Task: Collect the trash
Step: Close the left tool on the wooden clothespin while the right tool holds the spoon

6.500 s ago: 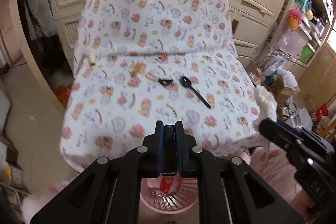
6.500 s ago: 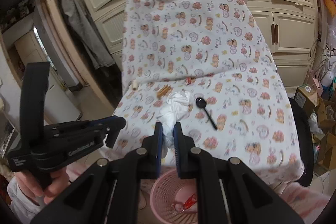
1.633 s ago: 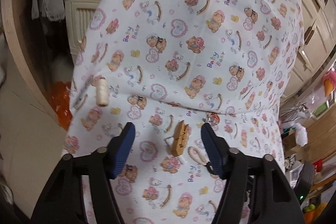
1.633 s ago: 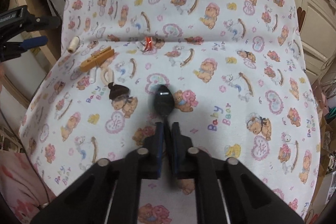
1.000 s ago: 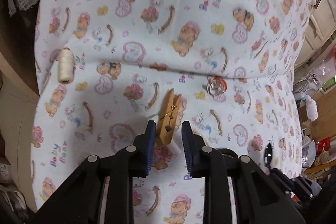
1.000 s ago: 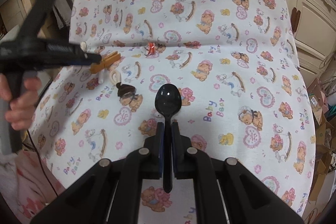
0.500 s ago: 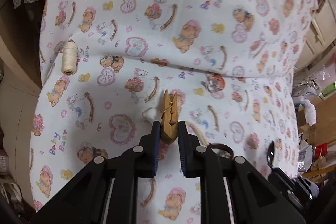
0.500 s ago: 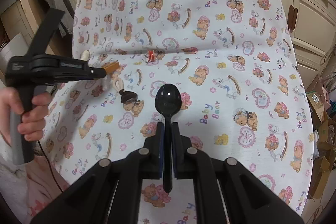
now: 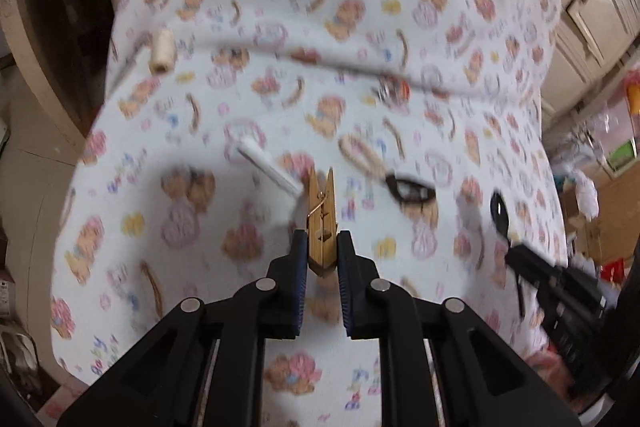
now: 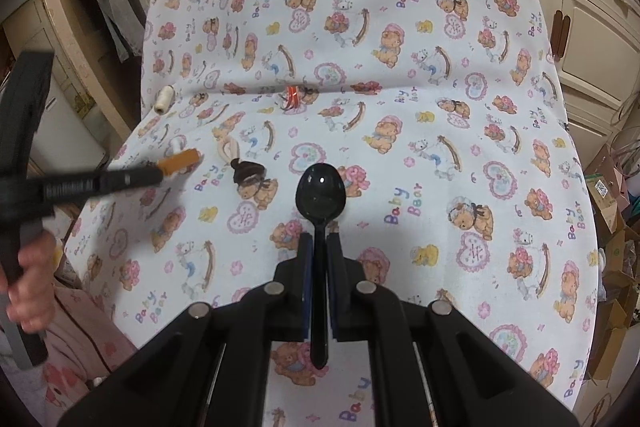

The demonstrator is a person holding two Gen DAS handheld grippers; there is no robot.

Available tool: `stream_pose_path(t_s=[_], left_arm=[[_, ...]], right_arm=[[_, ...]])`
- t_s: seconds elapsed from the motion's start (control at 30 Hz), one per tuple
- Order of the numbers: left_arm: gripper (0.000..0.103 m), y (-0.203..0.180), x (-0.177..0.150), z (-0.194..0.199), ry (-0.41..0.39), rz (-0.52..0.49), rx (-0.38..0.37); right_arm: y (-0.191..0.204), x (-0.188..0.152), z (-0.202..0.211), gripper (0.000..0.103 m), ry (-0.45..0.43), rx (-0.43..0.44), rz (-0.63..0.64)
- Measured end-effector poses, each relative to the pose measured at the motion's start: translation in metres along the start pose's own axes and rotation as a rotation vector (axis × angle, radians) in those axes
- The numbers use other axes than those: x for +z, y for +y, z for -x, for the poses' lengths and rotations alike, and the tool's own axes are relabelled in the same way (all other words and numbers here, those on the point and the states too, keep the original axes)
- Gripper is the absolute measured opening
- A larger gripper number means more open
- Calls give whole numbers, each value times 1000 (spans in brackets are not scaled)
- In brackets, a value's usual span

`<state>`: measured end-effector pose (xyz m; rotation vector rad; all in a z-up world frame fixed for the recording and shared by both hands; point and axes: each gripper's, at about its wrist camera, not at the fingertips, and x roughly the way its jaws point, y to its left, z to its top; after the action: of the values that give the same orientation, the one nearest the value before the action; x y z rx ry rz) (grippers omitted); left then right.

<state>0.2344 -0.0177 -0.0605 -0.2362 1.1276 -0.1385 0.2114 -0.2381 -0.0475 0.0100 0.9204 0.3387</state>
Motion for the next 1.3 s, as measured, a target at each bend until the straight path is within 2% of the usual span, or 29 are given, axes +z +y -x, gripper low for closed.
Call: stream_pose_path(t_s=[0.2,0.27,0.33,0.43,0.47,0.5,0.57,0.7,0.77,0.87,1.07,1.2,1.3], left_arm=[[13,-7,-24,1,22,-107,9],[13,-5,-26,-1,42,-107,-8],[15,-3,-25,-2,30,-103,10],[29,-4,-20,-5,12,-117,22],[36,-7,-18,-6,14,-140,11],[38,-12,-16,-9,16,-186,21],[34,-18,-12,-14,-5,-220,62],[32,-24,-5,-22,-36,-250,86],[14,-24,-3,-22,-37,-241,103],[14,-23,-1,-14,-46,-209,71],[13,-31,-7,11,-82,-226,51],[13,-36,-14,40,-117,-234,39],[13,-41,-23,61,-123,-249,82]], right_arm=[[4,-3,1,6,3,-5,15],[5,-4,0,6,7,-7,21],[6,-5,-1,6,10,-10,24],[6,-5,-2,6,15,-12,26],[6,-5,-3,6,17,-14,28],[5,-5,-3,6,19,-17,29],[5,-6,-4,6,22,-19,27],[5,-4,-4,6,18,-18,24],[4,-3,-3,6,13,-15,21],[5,-1,1,6,1,-13,17],[7,-1,5,6,-5,-16,14],[9,-6,18,6,-14,-1,-49],[21,-10,40,6,-50,0,-44]])
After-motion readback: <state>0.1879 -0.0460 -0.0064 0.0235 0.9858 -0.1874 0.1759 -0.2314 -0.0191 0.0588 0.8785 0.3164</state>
